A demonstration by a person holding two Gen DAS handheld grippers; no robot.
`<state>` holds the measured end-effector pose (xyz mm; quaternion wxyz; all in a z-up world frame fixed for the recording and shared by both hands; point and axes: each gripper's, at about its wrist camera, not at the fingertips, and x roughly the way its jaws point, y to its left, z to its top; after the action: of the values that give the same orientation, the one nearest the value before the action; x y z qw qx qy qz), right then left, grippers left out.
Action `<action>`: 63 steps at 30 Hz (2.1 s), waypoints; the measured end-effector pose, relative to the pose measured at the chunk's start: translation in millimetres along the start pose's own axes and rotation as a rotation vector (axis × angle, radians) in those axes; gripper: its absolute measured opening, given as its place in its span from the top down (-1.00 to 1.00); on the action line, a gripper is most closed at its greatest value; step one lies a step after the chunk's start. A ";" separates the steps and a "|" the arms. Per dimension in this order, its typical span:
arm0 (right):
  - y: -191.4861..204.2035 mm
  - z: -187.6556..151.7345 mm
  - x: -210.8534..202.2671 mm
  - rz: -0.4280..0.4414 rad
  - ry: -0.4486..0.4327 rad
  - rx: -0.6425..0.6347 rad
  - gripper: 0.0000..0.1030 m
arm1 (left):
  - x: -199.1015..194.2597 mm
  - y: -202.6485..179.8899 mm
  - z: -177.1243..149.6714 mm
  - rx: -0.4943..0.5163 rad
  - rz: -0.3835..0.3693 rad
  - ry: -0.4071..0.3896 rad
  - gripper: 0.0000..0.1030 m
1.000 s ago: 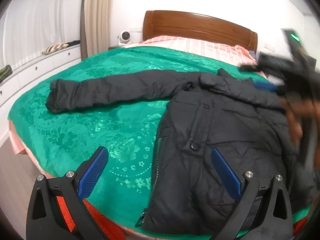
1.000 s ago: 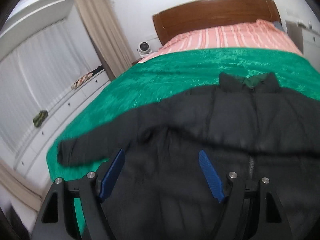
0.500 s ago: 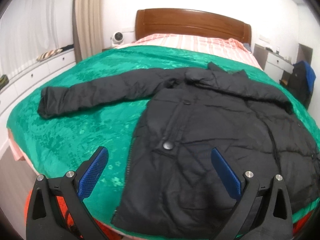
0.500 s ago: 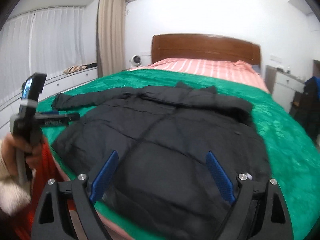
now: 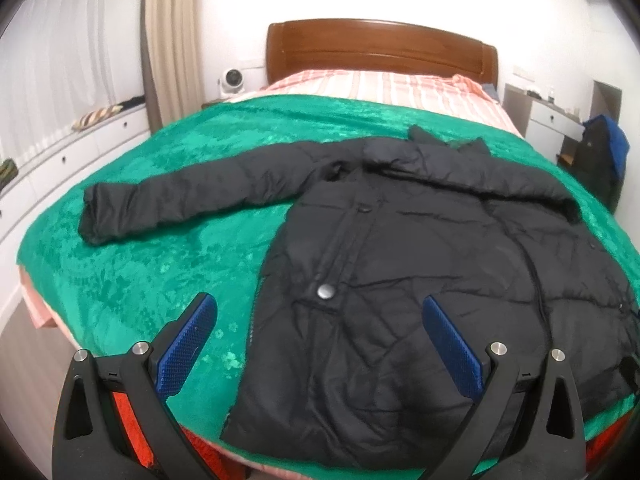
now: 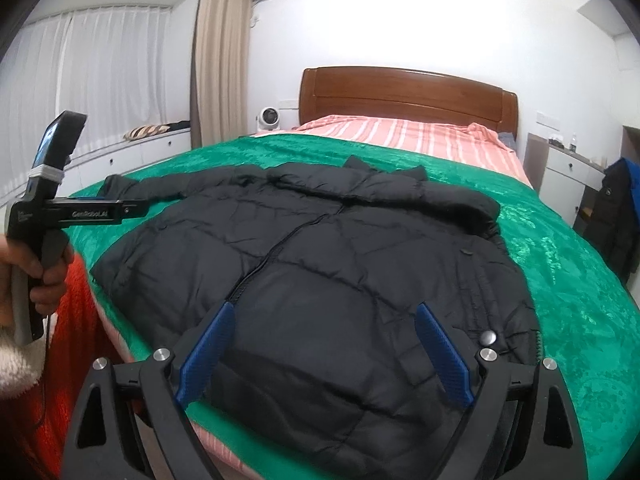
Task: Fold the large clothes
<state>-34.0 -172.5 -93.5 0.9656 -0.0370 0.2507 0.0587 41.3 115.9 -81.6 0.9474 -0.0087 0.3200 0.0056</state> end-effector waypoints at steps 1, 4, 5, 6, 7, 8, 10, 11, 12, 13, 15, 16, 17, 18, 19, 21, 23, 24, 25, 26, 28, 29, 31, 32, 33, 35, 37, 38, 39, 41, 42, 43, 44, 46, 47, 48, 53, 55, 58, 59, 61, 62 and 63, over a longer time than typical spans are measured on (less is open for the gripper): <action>1.6 -0.3 1.0 0.002 0.000 -0.006 -0.76 | 1.4 1.5 -1.0 -0.003 0.002 0.003 -0.99; 4.5 -2.0 5.5 0.008 0.006 -0.014 -0.76 | 3.2 3.0 -1.8 -0.003 0.004 0.003 -0.99; 4.6 -2.4 6.5 0.010 0.010 -0.013 -0.76 | 3.2 3.2 -1.9 -0.003 0.005 0.001 -0.99; 5.0 -3.1 7.8 0.012 0.014 -0.012 -0.76 | 3.3 3.7 -1.8 -0.003 0.005 -0.001 -0.99; 5.3 -3.8 8.7 0.013 0.018 -0.012 -0.76 | 3.6 4.1 -1.8 -0.003 0.005 -0.001 -0.99; 5.7 -4.2 9.0 0.016 0.020 -0.012 -0.76 | 3.6 4.2 -1.9 -0.004 0.005 0.000 -0.99; 6.5 -4.9 8.7 0.019 0.022 -0.015 -0.76 | 3.8 4.5 -2.0 -0.004 0.006 0.001 -0.99; 6.9 -5.3 8.4 0.019 0.022 -0.018 -0.76 | 4.2 4.7 -2.2 -0.005 0.007 0.003 -0.99; 7.1 -5.3 8.0 0.020 0.022 -0.018 -0.76 | 4.5 4.9 -2.7 -0.006 0.007 0.005 -0.99; 7.0 -5.2 7.7 0.021 0.022 -0.019 -0.76 | 5.1 4.8 -2.6 -0.006 0.008 0.007 -0.99; 6.6 -5.4 7.4 0.022 0.022 -0.018 -0.76 | 6.1 4.7 -2.5 -0.005 0.010 0.008 -0.99; 6.3 -5.7 7.6 0.022 0.022 -0.017 -0.76 | 6.4 4.2 -2.2 -0.003 0.011 0.008 -0.99; 5.7 -5.9 7.5 0.022 0.022 -0.015 -0.76 | 6.6 3.7 -2.5 -0.001 0.011 0.007 -0.99; 5.6 -6.0 7.2 0.022 0.021 -0.013 -0.76 | 6.9 3.0 -2.6 0.002 0.012 0.008 -0.99; 5.4 -6.2 6.8 0.022 0.019 -0.011 -0.76 | 7.0 2.6 -3.3 0.004 0.013 0.009 -0.99; 4.9 -6.1 6.4 0.022 0.018 -0.008 -0.76 | 7.6 2.2 -4.5 0.006 0.014 0.012 -0.99; 4.6 -6.2 6.1 0.022 0.018 -0.007 -0.76 | 8.6 1.0 -5.3 0.009 0.015 0.013 -0.99; 4.4 -6.2 6.1 0.023 0.018 -0.006 -0.76 | 8.8 1.0 -5.4 0.009 0.016 0.014 -0.99; 4.5 -6.2 5.8 0.022 0.017 -0.005 -0.76 | 8.9 0.9 -5.4 0.009 0.016 0.014 -0.99; 4.8 -6.2 5.3 0.022 0.015 -0.006 -0.76 | 8.8 1.0 -5.5 0.008 0.015 0.013 -0.99; 5.0 -5.9 5.0 0.021 0.012 -0.008 -0.76 | 8.9 1.0 -5.6 0.008 0.016 0.013 -0.99; 5.2 -5.7 4.6 0.021 0.010 -0.009 -0.76 | 9.1 1.1 -5.7 0.007 0.016 0.013 -0.99; 5.0 -5.4 4.6 0.022 0.009 -0.009 -0.76 | 10.0 1.2 -6.0 0.003 0.017 0.015 -0.99; 5.2 -5.7 4.9 0.022 0.011 -0.010 -0.76 | 10.8 1.6 -6.0 0.001 0.018 0.017 -0.99; 4.8 -5.6 5.0 0.022 0.012 -0.010 -0.76 | 11.3 2.3 -5.7 -0.002 0.019 0.019 -0.99; 4.4 -5.7 5.7 0.024 0.016 -0.009 -0.76 | 12.7 4.5 -5.6 -0.008 0.022 0.025 -0.99; 4.4 -5.4 6.2 0.024 0.018 -0.009 -0.76 | 15.0 7.8 -4.7 -0.017 0.024 0.035 -0.99; 4.3 -5.3 6.0 0.024 0.017 -0.009 -0.76 | 16.8 11.0 -3.3 -0.031 0.020 0.046 -0.99; 4.2 -5.1 5.4 0.024 0.015 -0.008 -0.76 | 18.9 15.6 -1.0 -0.054 0.012 0.056 -0.99; 3.4 -4.5 2.9 0.023 0.006 -0.006 -0.76 | 23.9 33.4 8.0 -0.141 -0.010 0.074 -0.99; 2.6 -4.4 1.3 0.022 0.001 -0.006 -0.76 | 26.1 45.0 12.8 -0.196 -0.020 0.078 -0.99; 1.4 -4.0 0.0 0.019 -0.005 -0.004 -0.76 | 28.9 58.5 18.1 -0.256 -0.034 0.083 -0.99; 0.5 -4.0 -0.5 0.017 -0.007 -0.002 -0.76 | 33.0 74.1 23.8 -0.318 -0.053 0.091 -0.99; -1.2 -3.8 -0.3 0.012 -0.009 0.004 -0.76 | 42.4 105.7 32.8 -0.425 -0.079 0.103 -0.99; -1.6 -3.9 1.1 0.010 -0.005 0.006 -0.76 | 48.5 124.2 35.8 -0.479 -0.088 0.103 -0.99; -1.6 -3.7 2.3 0.008 -0.001 0.005 -0.76 | 54.1 138.1 37.4 -0.519 -0.091 0.102 -0.99; 5.2 -2.9 5.7 -0.003 0.015 -0.028 -0.76 | 111.6 227.4 34.4 -0.813 -0.130 0.134 -0.99; 10.2 -2.8 5.9 -0.007 0.015 -0.050 -0.76 | 137.6 254.3 29.5 -0.917 -0.122 0.157 -0.98; 17.2 -3.9 7.2 -0.005 0.023 -0.080 -0.76 | 167.3 284.4 27.4 -1.016 -0.111 0.124 -0.95; 19.5 -4.6 8.0 -0.002 0.029 -0.090 -0.76 | 169.5 288.9 31.2 -1.020 -0.088 0.099 -0.91; 22.6 -6.9 8.0 0.001 0.035 -0.098 -0.76 | 177.4 294.5 40.7 -1.004 -0.041 0.094 0.35; 23.5 -7.7 8.9 0.004 0.038 -0.101 -0.76 | 185.6 297.7 45.7 -0.995 -0.038 0.126 0.80; 24.4 -8.1 10.0 0.007 0.042 -0.101 -0.76 | 189.3 299.0 50.3 -0.994 -0.047 0.136 0.87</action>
<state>-32.4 -148.2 -106.5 0.9568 -0.0859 0.2679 0.0738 217.5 416.8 -160.2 0.8056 -0.4664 0.3393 0.1354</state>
